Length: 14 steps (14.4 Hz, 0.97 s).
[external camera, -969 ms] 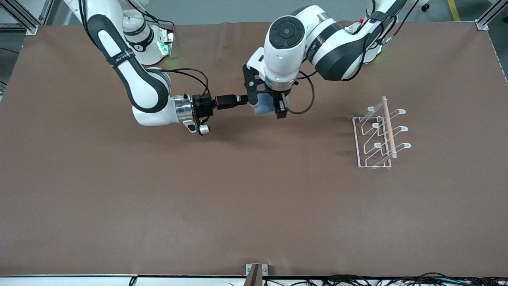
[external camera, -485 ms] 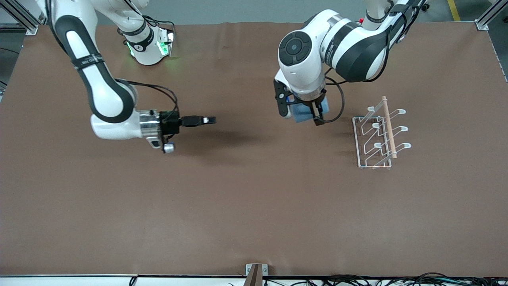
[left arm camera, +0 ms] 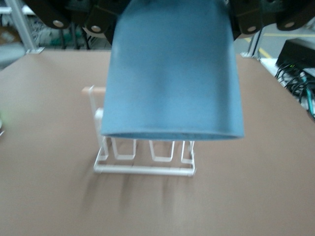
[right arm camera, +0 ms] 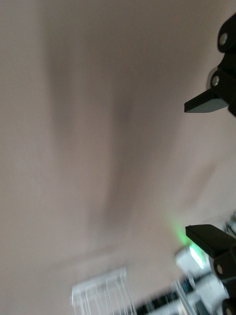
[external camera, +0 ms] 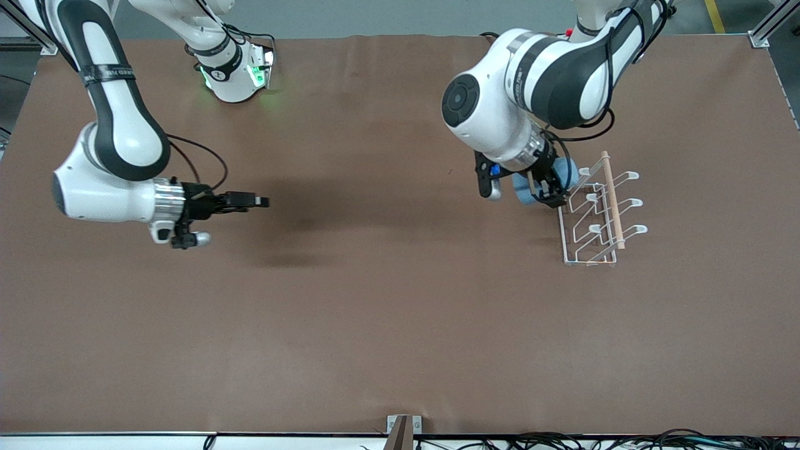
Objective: Hang cup on cup holder
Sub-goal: 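Carry the cup with the left gripper while the right gripper withdraws, then hang the cup on a holder hook and open the left gripper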
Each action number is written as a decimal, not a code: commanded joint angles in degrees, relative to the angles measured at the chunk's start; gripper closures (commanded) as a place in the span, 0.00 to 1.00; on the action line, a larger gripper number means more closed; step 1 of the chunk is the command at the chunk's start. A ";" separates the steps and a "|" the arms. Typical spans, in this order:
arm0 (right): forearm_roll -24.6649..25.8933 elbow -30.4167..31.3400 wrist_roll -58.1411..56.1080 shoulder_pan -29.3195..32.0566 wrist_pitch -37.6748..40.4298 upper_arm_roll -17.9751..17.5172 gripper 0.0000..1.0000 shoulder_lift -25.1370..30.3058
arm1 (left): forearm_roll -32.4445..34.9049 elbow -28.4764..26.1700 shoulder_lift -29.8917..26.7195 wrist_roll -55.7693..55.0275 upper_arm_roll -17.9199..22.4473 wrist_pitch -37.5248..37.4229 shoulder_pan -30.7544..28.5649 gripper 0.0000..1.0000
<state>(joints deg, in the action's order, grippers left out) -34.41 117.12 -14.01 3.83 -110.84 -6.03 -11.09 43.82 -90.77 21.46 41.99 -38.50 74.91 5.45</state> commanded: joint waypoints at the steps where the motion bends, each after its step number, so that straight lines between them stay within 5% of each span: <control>1: 10.73 0.21 1.35 -0.31 -4.37 3.03 0.00 1.95 | 5.47 -2.30 -0.10 2.75 -0.26 -0.47 -2.37 1.00; 8: 34.20 -1.80 8.98 -0.22 -12.56 4.63 0.00 8.61 | 22.70 -4.15 9.38 3.10 -0.26 -4.94 -3.26 1.00; 12: 34.84 -5.40 11.46 0.83 -8.98 4.97 0.00 11.88 | 28.16 -8.27 12.73 2.14 1.75 -7.68 -1.76 1.00; 14: 34.93 -10.31 14.79 1.36 -0.75 5.41 0.00 12.06 | 30.35 -10.47 12.82 2.14 2.46 -7.85 -1.67 1.00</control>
<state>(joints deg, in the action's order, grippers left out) -0.86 110.67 -2.49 4.19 -117.67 -0.59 0.68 71.68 -98.75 35.40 43.85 -36.92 68.11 3.23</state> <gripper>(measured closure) 0.000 0.286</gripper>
